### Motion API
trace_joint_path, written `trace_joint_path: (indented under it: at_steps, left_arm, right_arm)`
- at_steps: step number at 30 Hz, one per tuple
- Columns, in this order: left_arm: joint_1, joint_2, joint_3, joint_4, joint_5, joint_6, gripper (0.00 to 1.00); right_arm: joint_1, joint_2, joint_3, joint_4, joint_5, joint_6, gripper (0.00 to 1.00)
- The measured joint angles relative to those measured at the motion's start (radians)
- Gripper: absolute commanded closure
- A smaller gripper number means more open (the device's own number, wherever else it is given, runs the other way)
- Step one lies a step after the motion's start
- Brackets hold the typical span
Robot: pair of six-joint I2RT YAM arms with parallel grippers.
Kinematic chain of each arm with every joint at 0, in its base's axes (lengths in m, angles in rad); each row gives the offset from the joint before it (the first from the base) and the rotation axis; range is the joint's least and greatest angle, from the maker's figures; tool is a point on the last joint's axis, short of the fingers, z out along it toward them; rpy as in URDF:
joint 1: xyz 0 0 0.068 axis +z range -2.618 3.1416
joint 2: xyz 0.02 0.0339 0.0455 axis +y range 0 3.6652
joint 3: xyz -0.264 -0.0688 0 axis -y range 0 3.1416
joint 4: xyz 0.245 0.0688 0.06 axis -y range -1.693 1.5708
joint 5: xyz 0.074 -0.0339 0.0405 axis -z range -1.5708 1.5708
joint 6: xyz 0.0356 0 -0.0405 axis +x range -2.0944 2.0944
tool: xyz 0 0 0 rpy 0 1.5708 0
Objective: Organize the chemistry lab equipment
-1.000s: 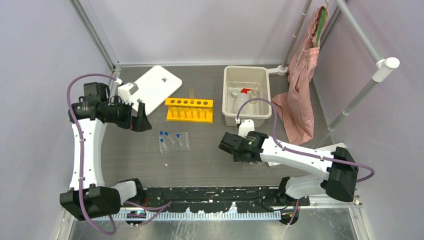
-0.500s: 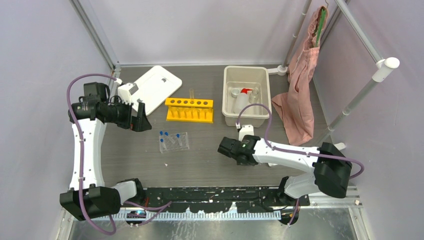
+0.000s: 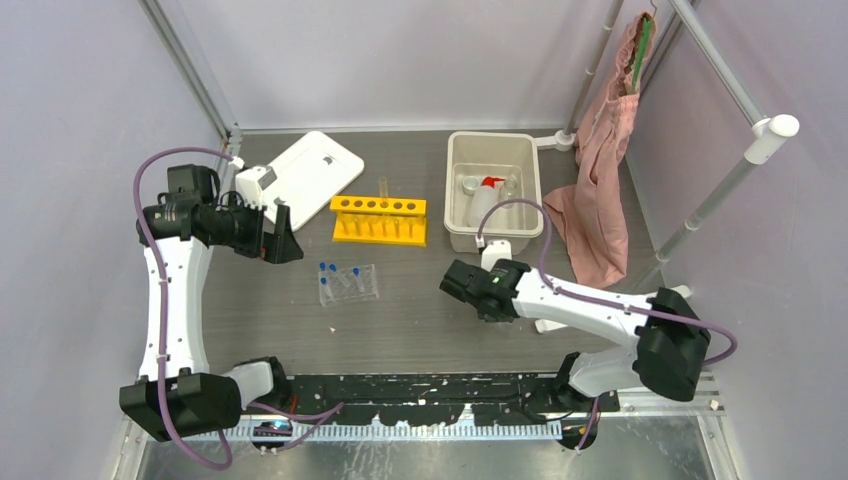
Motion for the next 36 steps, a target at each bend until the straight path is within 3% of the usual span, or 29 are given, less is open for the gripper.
trace_joint_path:
  at_steps: [4,7,13,17,28,36]
  left_arm:
    - [0.000,0.000,0.000,0.000,0.000,0.000,0.00]
    - [0.000,0.000,0.000,0.000,0.000,0.000,0.00]
    - [0.000,0.003,-0.002,0.008,-0.016,0.000,0.00]
    - [0.000,0.035,-0.017,0.045,-0.050,0.000,0.00]
    - [0.000,0.158,-0.097,0.151,-0.134,0.008,0.00]
    - [0.000,0.168,-0.158,0.220,-0.169,0.036,0.00]
  right_arm:
    - [-0.010,-0.051,0.138,-0.076,-0.023,-0.048,0.99]
    - [-0.048,-0.082,0.338,-0.130,-0.052,-0.111,0.99]
    - [-0.266,-0.062,0.678,-0.164,-0.103,-0.261,0.99]
    - [-0.409,0.060,0.825,-0.169,-0.154,-0.352,0.99]
    - [-0.616,0.534,0.928,-0.095,-0.290,-0.463,0.99]
    - [-0.643,0.666,0.922,-0.063,-0.372,-0.473,0.99]
